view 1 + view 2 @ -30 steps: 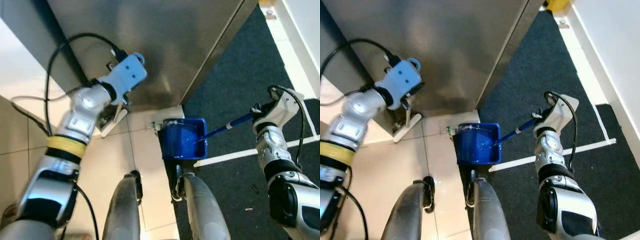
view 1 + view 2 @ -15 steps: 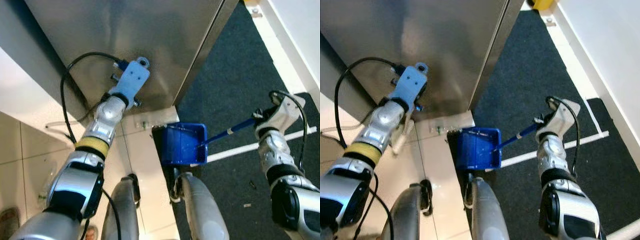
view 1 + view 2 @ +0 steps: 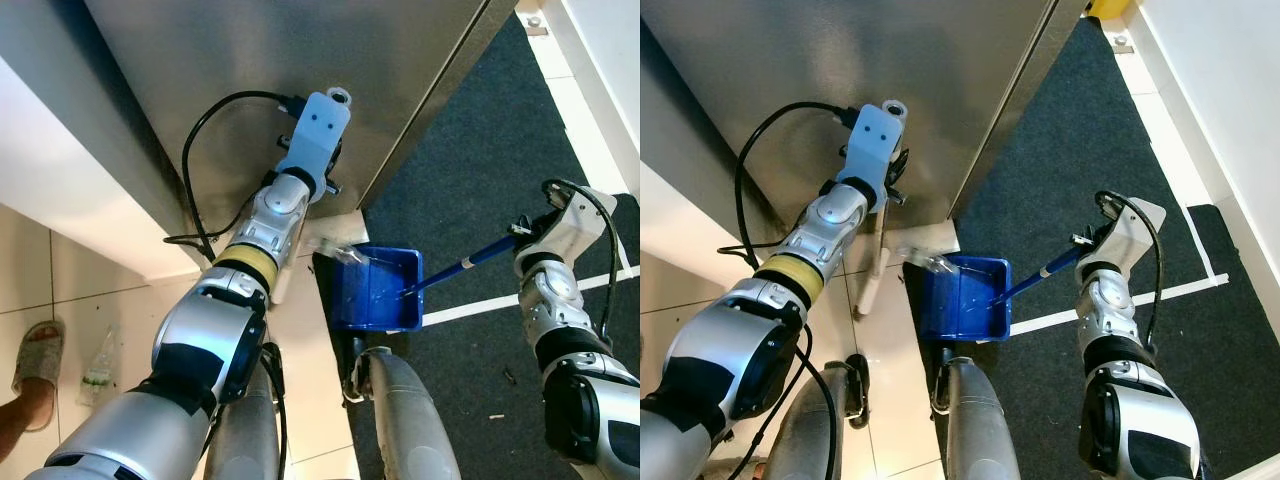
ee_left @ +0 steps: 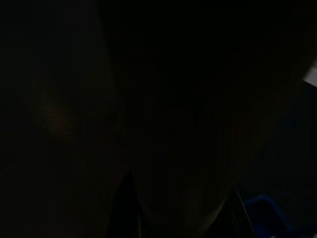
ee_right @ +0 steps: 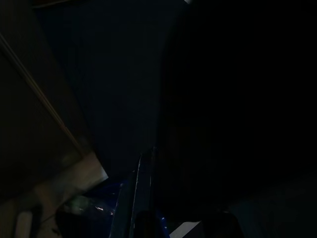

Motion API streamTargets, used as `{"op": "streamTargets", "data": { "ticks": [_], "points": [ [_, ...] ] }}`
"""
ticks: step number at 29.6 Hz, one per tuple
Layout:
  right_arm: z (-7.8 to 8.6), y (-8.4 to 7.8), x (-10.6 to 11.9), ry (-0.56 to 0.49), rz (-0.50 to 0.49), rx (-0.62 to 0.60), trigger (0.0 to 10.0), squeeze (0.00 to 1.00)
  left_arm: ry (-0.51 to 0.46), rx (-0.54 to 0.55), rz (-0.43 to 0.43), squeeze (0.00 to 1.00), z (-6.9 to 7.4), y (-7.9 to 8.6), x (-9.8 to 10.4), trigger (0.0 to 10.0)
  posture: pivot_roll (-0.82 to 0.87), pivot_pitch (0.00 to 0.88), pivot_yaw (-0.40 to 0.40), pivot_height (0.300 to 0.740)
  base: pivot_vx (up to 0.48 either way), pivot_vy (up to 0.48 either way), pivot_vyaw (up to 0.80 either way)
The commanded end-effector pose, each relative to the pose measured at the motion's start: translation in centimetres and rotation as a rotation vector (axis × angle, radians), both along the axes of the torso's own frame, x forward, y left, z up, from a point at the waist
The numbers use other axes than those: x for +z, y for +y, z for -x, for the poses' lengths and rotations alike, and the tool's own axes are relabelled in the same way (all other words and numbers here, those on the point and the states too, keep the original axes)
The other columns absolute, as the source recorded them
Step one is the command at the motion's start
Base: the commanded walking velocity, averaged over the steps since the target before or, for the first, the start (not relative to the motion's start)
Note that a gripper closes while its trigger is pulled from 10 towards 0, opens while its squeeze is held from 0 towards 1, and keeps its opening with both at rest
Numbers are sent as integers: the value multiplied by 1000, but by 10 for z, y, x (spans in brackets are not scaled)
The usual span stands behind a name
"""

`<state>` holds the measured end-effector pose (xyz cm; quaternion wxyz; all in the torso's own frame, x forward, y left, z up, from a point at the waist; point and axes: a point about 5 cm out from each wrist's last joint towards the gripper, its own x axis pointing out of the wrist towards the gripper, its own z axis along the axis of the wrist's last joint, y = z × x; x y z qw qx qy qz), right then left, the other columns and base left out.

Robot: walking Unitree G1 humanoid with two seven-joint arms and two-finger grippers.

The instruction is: Sweep floor

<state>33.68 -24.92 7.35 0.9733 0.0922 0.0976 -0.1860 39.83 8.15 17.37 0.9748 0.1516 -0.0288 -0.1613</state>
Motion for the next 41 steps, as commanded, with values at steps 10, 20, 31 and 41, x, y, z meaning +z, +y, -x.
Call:
{"op": "streamTargets", "data": {
  "ticks": [10, 20, 31, 41],
  "points": [
    [14, -18, -15, 102, 18, -161, 10000, 0, 13, -3, 16, 0, 0, 5, -3, 10000, 22, 320, -117, 740, 0, 0, 0],
    [9, -2, -15, 97, -16, -141, 10000, 0, 19, -134, 258, 0, 7, -71, 27, 10000, 16, 310, -111, 740, 0, 0, 0],
    [16, -5, -24, 127, -34, -156, 10000, 0, -52, -324, 543, 0, 15, -117, 96, 10000, 42, 290, -92, 740, 0, 0, 0],
    [20, -9, -29, 139, -53, -170, 10000, 0, -92, -466, 421, 0, 13, -106, 109, 10000, 81, 258, -93, 740, 0, 0, 0]
  ]
}}
